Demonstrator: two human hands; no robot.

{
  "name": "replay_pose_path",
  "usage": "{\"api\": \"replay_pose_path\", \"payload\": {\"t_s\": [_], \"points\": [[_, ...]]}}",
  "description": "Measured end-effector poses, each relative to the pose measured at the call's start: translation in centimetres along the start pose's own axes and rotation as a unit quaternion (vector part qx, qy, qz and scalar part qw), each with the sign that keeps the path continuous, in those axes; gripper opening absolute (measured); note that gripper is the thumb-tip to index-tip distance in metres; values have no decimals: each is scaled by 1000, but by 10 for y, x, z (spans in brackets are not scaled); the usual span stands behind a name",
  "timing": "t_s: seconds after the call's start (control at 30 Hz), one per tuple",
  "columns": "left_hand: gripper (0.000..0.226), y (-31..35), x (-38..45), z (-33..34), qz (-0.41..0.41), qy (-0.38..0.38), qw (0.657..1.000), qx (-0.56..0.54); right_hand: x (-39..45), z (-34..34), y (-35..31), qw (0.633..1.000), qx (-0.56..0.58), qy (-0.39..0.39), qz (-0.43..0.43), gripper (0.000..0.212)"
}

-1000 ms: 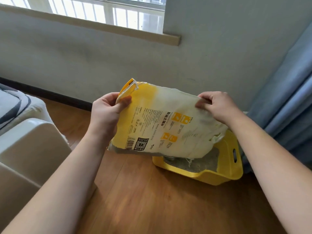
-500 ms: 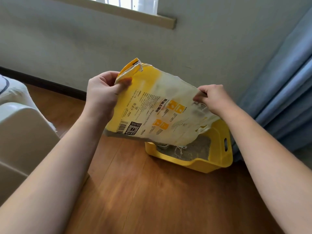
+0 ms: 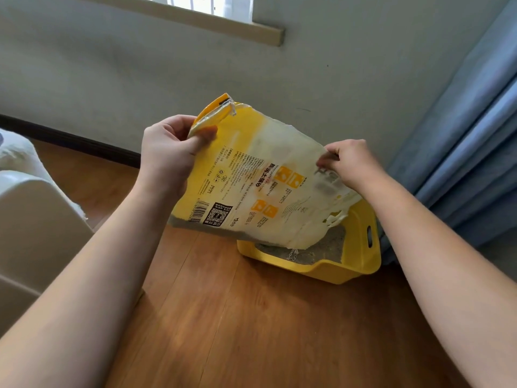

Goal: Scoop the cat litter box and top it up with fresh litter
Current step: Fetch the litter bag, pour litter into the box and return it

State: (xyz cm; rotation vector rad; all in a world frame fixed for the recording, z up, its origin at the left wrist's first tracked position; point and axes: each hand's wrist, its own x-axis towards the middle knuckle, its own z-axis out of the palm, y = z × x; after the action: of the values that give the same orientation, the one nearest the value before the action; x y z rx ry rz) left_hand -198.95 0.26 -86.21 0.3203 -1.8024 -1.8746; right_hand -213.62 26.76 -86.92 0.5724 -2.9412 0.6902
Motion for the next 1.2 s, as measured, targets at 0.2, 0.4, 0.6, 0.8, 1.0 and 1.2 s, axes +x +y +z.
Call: {"api": "replay_pose_path", "payload": {"t_s": [0.2,0.4,0.6,0.8,1.0,1.2], "points": [[14,-4,2,7,6,3,1000,-4,-1,0,2,999,-33,3,-1,8],[13,-8,1,17,8,-5,1000,-7,-1,-2,13,999,-39,13,18,14],[13,-10,2,28,17,-12,1000,-5,-3,-3,22,999,-43,11,29,8],[19,-12,2,34,16,-15,1000,-3,-5,-4,28,998,-52,16,27,9],[15,-13,1,40,16,-17,1000,-6,-7,-7,32,997,-53,51,24,11],[11,-18,-1,51,10,-16,1000,-3,-9,-10,35,995,-78,47,49,13]]}}
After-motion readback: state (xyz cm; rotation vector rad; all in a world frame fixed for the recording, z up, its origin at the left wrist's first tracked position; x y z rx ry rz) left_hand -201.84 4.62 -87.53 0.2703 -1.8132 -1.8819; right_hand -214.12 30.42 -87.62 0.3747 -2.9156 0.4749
